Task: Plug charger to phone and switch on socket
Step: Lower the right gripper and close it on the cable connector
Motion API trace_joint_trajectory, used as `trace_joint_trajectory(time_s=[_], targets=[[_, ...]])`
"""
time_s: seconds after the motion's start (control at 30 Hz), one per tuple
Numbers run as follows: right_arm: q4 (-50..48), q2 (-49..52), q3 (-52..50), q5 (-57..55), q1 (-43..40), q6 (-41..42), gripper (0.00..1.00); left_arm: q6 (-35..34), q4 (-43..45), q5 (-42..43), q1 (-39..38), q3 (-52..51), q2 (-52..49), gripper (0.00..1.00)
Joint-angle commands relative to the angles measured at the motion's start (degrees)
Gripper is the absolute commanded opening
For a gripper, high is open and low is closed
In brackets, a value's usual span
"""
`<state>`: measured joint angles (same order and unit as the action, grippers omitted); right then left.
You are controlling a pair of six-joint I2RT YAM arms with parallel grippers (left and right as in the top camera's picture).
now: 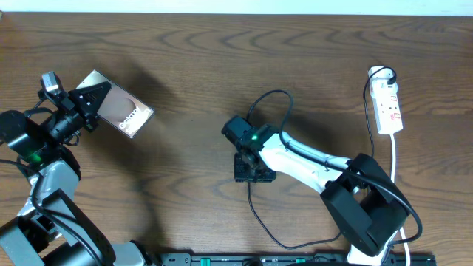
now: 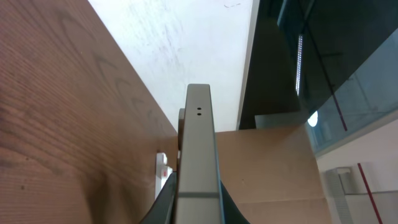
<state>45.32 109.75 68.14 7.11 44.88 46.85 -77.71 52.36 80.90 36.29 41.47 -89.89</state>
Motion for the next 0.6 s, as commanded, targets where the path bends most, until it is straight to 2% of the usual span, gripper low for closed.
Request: trace_joint_trajectory(time_s=[0.0,0.3,0.57], targets=[[-0.85,1.16,-0.44,-0.15,-1.01,-0.66,0.49,0.76,0.48,1.16,0.11,0.48,0.79,0.07],[-1.66,1.16,-0.44,-0.57,-1.7,-0.66,0.44,0.76,0.48,1.18,0.11,0.48,0.79,0.07],[-1.42,1.16,-0.44,-0.57,-1.57,-0.66,0.34,0.76,0.48,1.18,0.11,0.48,0.79,0.07]])
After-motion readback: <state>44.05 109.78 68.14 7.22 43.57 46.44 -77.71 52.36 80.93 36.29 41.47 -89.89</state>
